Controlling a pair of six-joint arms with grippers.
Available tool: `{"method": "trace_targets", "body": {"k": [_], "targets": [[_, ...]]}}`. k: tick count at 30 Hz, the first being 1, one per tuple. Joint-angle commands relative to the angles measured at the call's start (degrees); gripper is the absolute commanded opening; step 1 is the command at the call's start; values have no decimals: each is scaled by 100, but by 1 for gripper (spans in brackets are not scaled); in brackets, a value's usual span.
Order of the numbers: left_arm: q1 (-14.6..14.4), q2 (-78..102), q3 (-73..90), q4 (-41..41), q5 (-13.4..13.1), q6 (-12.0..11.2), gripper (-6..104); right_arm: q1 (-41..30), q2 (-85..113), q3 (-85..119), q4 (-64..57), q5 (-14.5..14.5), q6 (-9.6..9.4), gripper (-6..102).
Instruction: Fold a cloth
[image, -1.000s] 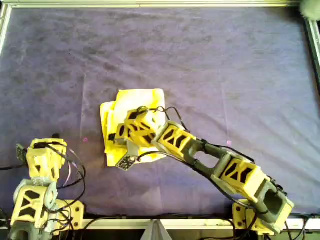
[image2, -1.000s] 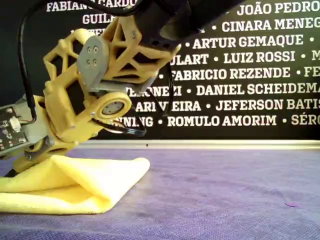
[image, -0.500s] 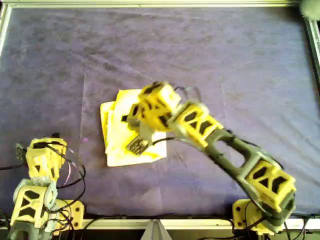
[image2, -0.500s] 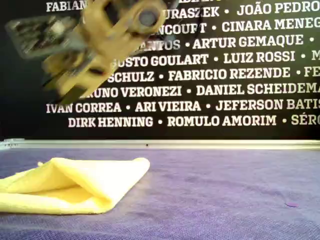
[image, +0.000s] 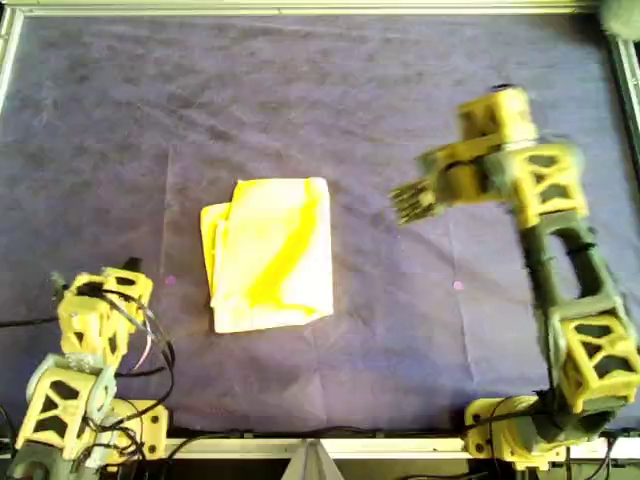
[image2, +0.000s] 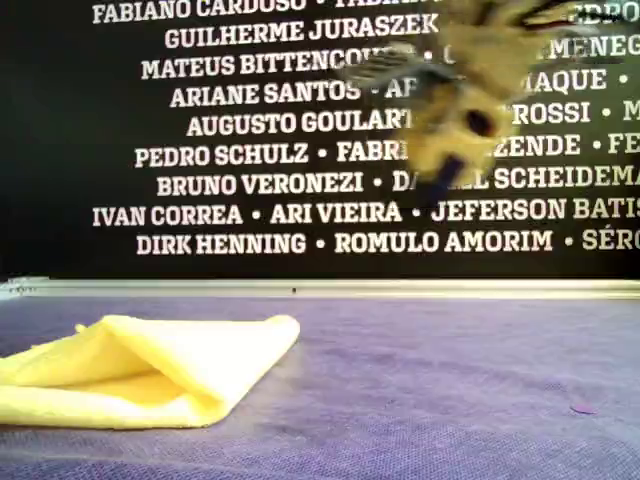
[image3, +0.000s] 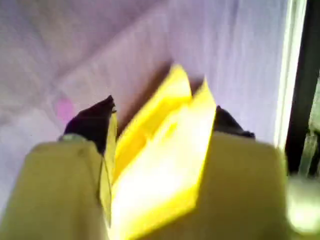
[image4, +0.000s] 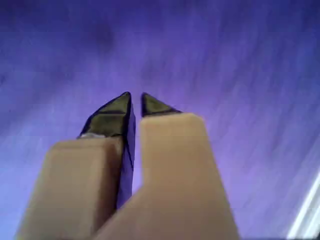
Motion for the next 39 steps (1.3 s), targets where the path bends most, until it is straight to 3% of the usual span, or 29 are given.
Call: {"method": "trace_targets", "body": {"k": [1,7,11,18,21,28,33,36,39], "targets": [[-202,97,-519,-79,9,-35,68,-853,835,-220,589,-53,9,1],[-185,97,-475,-62,0,-35,68,-1837,2303,580,1125,44,-105,1],[-185,97,-510,-62,0,-35,68,-1995,3718,1503,1020,53,-114,1],[-211,105,-396,-70,0,-35,67,-2039,5950,3876,-369,53,-826,1],[-176,114,-387,-70,0,-70,60,-2118,6864,5168,-1538,53,-809,1],[-167,123,-387,-88,88,-387,32,-2566,8227,8200,-4087,-44,-800,2],[316,132,-387,-97,105,-387,21,-2487,8798,9466,-5511,-53,-782,2],[457,141,-316,-97,141,-387,17,-2470,8930,9896,-6152,-53,-773,2],[519,149,-79,-97,466,-387,14,-2461,9053,10274,-6548,-53,-773,2]]}}
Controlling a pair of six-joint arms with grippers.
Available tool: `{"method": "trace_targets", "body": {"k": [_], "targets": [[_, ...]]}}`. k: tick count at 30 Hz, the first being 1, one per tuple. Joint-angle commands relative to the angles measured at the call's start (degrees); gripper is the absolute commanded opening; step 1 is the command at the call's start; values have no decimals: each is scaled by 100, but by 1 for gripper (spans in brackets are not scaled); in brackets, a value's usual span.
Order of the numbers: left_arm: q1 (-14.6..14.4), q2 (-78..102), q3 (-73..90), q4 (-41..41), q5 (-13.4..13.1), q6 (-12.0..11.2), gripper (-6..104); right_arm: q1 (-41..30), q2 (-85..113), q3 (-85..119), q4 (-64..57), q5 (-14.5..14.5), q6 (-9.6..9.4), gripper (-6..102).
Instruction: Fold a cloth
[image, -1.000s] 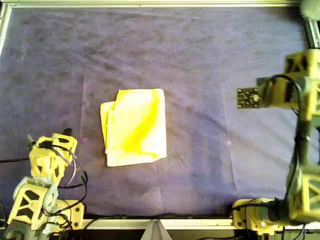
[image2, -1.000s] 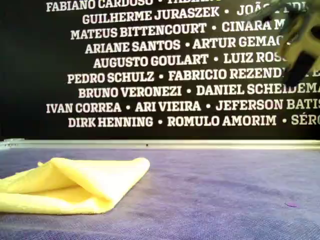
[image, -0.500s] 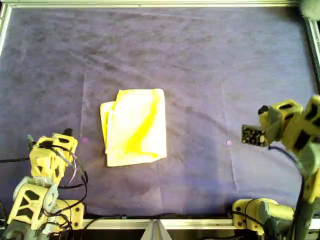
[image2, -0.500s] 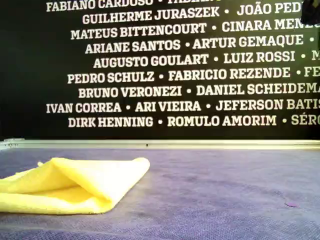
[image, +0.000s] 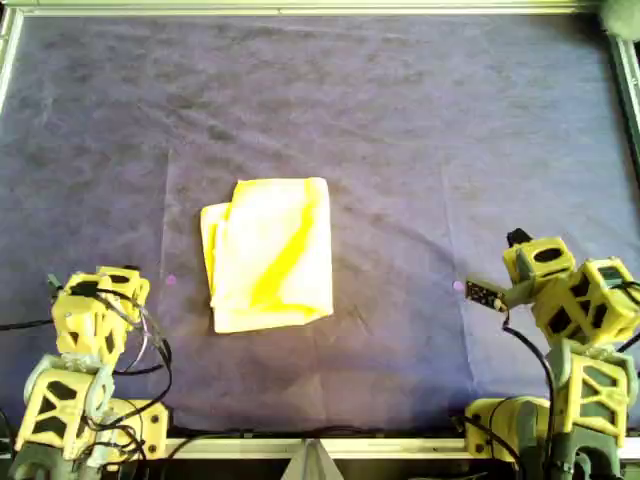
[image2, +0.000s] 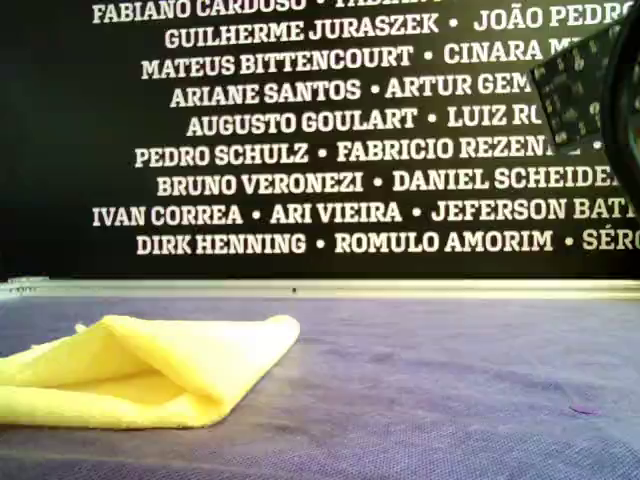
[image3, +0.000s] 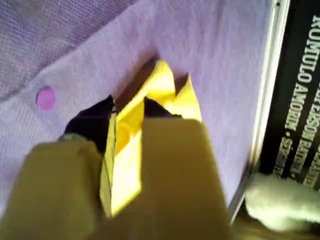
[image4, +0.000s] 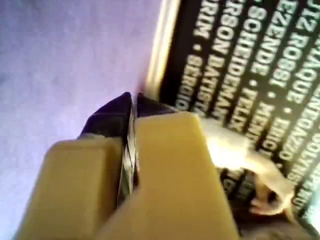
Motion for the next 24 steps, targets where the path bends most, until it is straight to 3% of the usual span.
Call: {"method": "trace_targets", "body": {"k": [1,6,9,18,24], "targets": [[185,97,9,-97,431,9,13,0,316,176,-703,-53,35,2],[466,114,185,-97,1336,70,7,9,1107,879,-773,35,-53,1],[729,114,255,-97,1600,26,3,9,1521,1336,-773,35,-53,1],[791,114,264,-62,1635,35,1,9,1608,1503,-510,-35,18,1],[896,114,264,9,1547,53,1,9,1872,1503,773,-9,-53,1]]}}
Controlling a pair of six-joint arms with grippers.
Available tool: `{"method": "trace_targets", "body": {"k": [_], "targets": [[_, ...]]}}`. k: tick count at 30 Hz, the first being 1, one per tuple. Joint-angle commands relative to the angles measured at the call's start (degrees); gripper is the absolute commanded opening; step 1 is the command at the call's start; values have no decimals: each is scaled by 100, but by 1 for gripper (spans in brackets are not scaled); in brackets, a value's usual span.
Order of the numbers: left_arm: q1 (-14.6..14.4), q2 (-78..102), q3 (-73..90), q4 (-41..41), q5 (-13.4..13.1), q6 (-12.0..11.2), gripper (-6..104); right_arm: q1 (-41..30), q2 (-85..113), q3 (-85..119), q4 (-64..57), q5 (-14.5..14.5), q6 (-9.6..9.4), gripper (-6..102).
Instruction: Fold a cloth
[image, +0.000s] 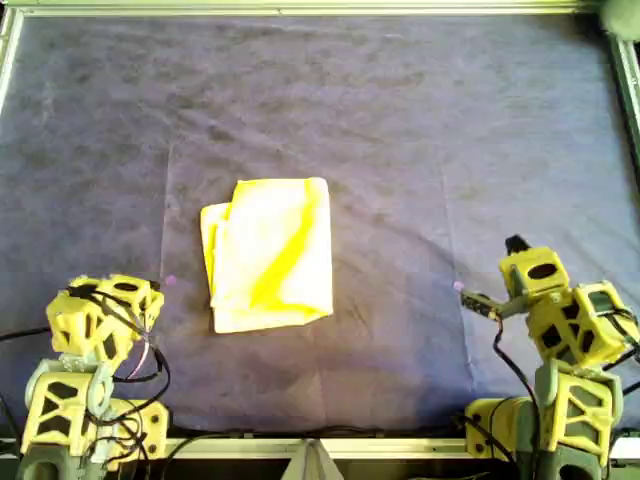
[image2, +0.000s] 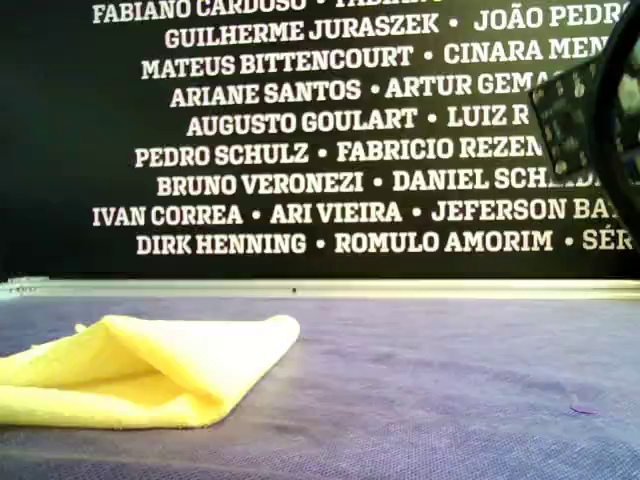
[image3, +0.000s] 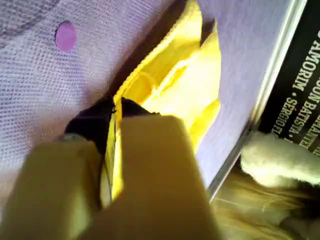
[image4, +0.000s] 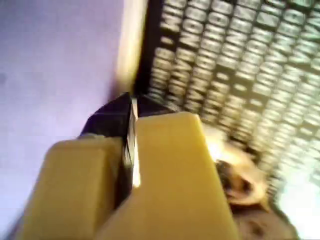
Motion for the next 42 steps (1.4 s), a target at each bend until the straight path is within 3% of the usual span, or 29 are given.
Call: {"method": "trace_targets", "body": {"k": [1,9,12,14,19,22,28,34,42], "targets": [[281,79,-88,9,-26,18,1,0,396,70,738,79,-44,1],[378,79,-88,62,-44,35,1,-105,510,70,1731,97,-53,0],[378,79,-88,563,-44,35,1,-132,519,70,2127,176,-53,0],[378,88,-88,1063,-44,35,1,-141,519,70,2364,466,-53,0],[369,88,-88,1582,-44,35,1,-123,519,70,2584,1714,-53,0],[378,88,-88,1582,-44,35,1,-70,510,70,2593,2013,-44,0],[387,88,-88,1582,-53,35,1,-44,510,70,2681,2030,-35,0],[387,97,-88,1564,-659,-53,1,-26,510,70,2681,2021,35,1],[369,79,-88,1564,-650,-44,1,-9,501,70,2672,2013,44,1]]}}
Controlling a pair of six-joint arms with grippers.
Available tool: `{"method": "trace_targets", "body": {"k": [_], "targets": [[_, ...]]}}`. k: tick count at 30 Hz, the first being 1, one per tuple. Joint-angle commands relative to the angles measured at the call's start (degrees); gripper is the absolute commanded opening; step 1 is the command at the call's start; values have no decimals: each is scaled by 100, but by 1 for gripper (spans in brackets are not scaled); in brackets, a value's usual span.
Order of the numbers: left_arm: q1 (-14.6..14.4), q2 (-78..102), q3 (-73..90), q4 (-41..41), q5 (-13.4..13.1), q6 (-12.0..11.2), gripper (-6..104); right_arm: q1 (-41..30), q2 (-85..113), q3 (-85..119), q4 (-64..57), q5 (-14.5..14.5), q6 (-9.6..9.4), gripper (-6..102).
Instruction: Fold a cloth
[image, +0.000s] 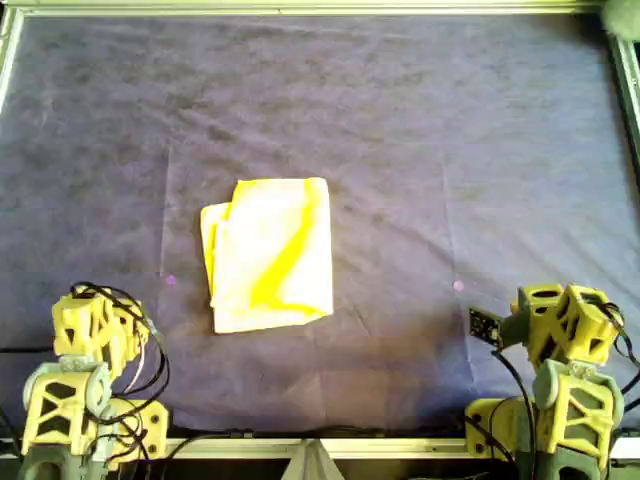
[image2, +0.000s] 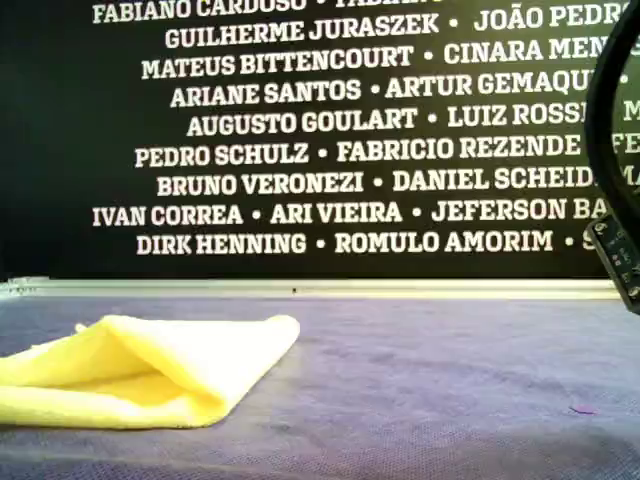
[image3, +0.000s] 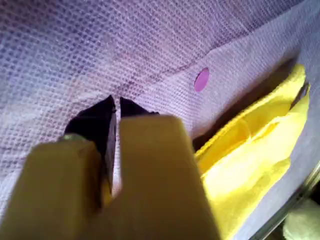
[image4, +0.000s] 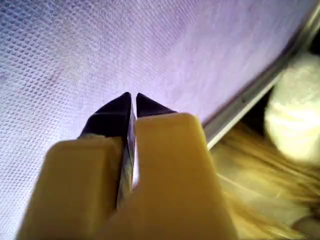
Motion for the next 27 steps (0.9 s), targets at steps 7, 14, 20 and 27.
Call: {"method": "trace_targets", "body": {"k": [7,14,20,27], "targets": [[9,9,-88,-9,-18,53,1,44,272,70,70,123,-44,1],[18,9,-88,-9,-18,53,1,26,272,70,70,123,-53,1],[18,9,-88,-9,-18,53,1,26,272,70,70,123,-53,1],[18,9,-88,-9,-18,53,1,26,272,70,70,123,-53,1]]}}
